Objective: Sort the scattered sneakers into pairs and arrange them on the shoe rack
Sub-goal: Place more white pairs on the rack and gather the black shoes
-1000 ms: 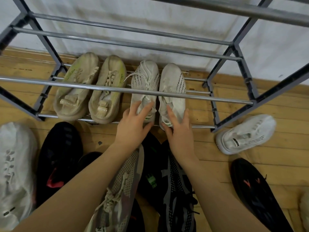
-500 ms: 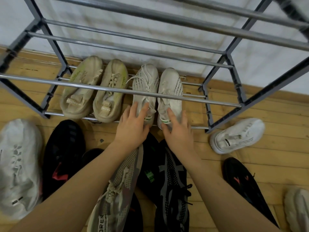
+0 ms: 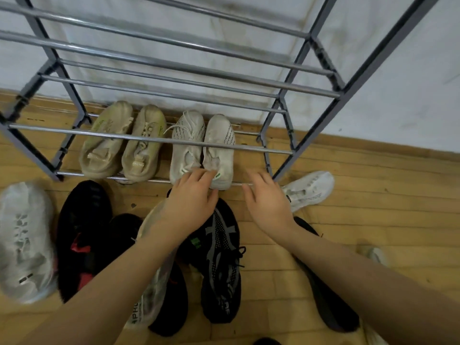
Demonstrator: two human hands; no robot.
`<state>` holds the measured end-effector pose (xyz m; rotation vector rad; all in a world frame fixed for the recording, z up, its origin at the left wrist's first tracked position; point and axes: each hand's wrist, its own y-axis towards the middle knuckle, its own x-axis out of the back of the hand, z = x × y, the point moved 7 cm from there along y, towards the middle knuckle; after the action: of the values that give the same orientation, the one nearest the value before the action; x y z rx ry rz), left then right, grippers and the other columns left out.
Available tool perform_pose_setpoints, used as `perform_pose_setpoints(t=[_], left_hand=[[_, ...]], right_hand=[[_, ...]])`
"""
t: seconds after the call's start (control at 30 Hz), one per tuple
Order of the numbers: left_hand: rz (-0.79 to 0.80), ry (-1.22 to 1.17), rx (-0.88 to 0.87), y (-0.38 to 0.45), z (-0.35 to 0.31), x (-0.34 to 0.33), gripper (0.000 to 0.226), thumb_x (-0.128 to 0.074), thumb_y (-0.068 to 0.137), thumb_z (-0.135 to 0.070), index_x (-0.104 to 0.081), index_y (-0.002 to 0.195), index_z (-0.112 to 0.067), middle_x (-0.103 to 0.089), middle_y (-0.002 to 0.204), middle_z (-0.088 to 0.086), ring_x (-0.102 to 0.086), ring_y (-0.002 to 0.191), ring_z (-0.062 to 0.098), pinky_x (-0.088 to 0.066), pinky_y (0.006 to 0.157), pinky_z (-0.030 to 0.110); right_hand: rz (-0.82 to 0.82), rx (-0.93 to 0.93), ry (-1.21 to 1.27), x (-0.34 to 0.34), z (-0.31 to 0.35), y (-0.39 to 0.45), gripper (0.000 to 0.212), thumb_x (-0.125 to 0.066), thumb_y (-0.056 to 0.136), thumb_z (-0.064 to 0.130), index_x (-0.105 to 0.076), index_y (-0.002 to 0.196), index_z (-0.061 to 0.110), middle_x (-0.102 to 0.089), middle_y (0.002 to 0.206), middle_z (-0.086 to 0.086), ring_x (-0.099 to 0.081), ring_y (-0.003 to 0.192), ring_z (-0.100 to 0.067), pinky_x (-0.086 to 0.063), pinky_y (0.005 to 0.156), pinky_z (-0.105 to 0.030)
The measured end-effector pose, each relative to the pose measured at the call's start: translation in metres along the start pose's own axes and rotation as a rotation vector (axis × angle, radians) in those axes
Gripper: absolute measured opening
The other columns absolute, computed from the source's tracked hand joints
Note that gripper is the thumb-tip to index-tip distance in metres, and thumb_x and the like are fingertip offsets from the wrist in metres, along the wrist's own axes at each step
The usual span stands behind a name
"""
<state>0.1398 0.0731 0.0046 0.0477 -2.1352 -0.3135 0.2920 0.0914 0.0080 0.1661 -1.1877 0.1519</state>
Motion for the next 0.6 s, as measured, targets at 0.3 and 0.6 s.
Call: perform_pose_setpoints(t=[0.3,0.6], left_hand=[[0.208,0.025,-0.249,0.017,-0.084,-0.077,0.034,-0.055,0.085,-0.017,-0.06,0.116,-0.006,-0.061,0.113,0.014,-0.056,0.102,0.038,-0.045,0.084,0.046],[0.529,0.1,-0.208,0.04,-0.1,-0.193,0.057,-0.044,0.094,-0.032,-0.02,0.145,-0.024,-0.022,0.15,0.009,-0.032,0.13,0.033,-0.032,0.105,0.044]], right_hand=[[-0.228,-0.273,0.149,0.001,-0.106,-0.042,0.035,-0.046,0.095,0.019,-0.051,0.129,0.01,-0.056,0.119,-0.013,-0.056,0.098,-0.034,-0.049,0.079,-0.048],[-0.253,-0.547,0.188,-0.041,-0.203,-0.046,0.041,-0.043,0.097,0.034,-0.043,0.137,0.027,-0.05,0.13,-0.006,-0.053,0.108,-0.031,-0.041,0.092,-0.048]])
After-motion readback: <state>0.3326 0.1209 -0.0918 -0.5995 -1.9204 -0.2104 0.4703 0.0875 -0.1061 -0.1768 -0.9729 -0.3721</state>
